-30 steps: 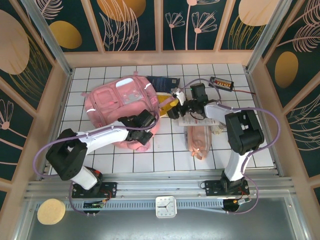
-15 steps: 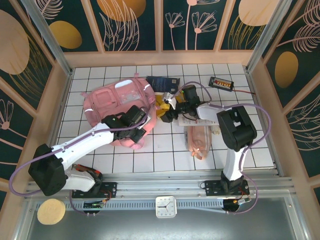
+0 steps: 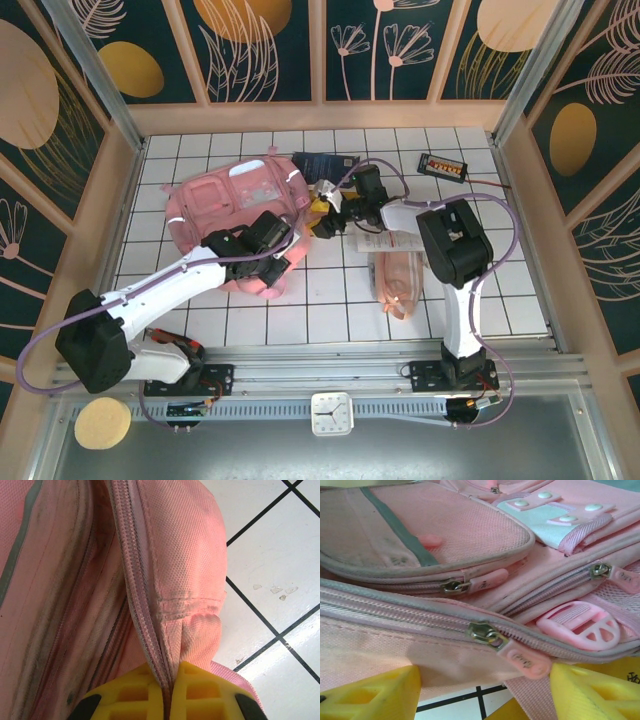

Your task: Pack books, pencil case, and school supplies into a backpack

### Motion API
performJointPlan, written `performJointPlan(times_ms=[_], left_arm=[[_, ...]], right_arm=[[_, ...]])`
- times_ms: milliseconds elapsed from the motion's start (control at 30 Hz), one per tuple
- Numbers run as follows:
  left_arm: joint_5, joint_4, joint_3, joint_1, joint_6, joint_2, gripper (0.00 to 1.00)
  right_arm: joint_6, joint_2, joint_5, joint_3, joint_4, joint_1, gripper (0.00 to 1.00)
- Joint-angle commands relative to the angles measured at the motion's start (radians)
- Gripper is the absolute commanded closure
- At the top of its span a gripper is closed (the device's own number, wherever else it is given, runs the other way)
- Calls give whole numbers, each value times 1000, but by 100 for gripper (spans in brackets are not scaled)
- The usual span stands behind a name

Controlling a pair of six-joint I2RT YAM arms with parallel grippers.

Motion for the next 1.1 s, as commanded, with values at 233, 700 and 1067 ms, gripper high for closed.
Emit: performJointPlan(times_ms=[233, 700, 1067], left_arm=[[-30, -23, 3, 3, 20, -44, 100], [-42, -25, 4, 3, 20, -63, 100], [-48, -29, 6, 3, 18, -61, 100]], right_arm=[[2, 60, 68, 77, 23, -2, 32], [-31, 55, 66, 75, 6, 22, 67], [-21, -50, 113, -19, 37, 33, 100]])
